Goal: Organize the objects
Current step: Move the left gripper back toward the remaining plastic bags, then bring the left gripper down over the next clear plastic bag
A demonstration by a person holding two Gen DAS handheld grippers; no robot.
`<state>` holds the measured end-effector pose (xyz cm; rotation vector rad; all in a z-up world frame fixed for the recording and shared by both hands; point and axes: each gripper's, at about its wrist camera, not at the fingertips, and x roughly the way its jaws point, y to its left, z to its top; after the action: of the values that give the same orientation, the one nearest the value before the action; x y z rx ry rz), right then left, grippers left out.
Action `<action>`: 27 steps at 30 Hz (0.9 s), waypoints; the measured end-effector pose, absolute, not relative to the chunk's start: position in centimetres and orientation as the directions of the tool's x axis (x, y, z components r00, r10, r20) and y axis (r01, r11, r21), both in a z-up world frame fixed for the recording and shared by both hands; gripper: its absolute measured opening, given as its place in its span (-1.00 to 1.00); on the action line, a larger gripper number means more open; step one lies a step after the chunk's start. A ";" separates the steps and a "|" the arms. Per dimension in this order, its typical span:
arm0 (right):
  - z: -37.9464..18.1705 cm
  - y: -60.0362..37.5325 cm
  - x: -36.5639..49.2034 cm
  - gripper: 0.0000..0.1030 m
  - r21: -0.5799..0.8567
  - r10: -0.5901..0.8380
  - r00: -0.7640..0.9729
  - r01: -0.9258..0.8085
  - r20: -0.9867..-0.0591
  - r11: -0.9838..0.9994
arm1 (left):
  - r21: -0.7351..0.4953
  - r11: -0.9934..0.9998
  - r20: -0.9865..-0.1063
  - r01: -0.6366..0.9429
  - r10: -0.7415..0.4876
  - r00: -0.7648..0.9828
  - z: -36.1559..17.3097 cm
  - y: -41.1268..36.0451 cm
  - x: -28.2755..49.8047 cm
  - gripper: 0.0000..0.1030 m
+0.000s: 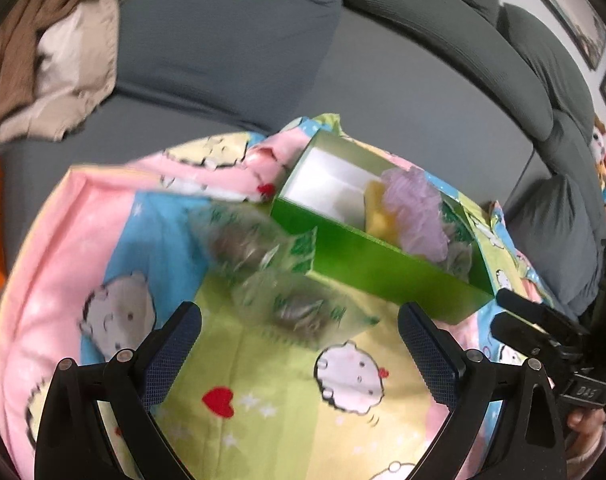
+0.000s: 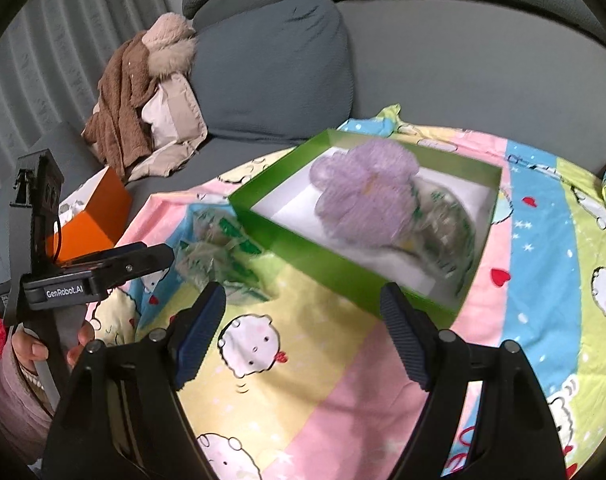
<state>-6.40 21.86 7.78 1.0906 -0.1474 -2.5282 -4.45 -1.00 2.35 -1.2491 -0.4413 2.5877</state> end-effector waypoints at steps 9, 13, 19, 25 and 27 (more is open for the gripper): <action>5.7 19.5 -6.1 0.53 0.260 -0.410 -0.575 0.327 -0.708 -0.909 | -0.415 -0.909 -0.727 -0.016 0.343 -0.594 -0.1 -3.6 -3.3 0.92; 5.0 18.8 -6.3 0.53 0.263 -0.411 -0.560 0.329 -0.719 -0.907 | -0.436 -0.900 -0.730 0.002 0.353 -0.585 -1.2 -4.5 -3.1 0.91; 4.3 18.4 -6.6 0.53 0.269 -0.416 -0.543 0.332 -0.729 -0.904 | -0.467 -0.884 -0.725 0.016 0.373 -0.578 -2.4 -5.5 -3.0 0.91; 3.9 18.0 -7.2 0.53 0.301 -0.438 -0.529 0.328 -0.727 -0.895 | -0.473 -0.881 -0.721 0.008 0.382 -0.578 -3.0 -5.9 -3.1 0.91; 3.8 17.9 -7.4 0.53 0.319 -0.451 -0.522 0.327 -0.724 -0.890 | -0.485 -0.875 -0.716 0.004 0.394 -0.576 -3.3 -6.1 -3.3 0.91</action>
<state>-7.41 17.91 3.80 1.1995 -0.1974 -2.3998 -3.27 -6.06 -3.27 -1.3084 -0.6551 2.5204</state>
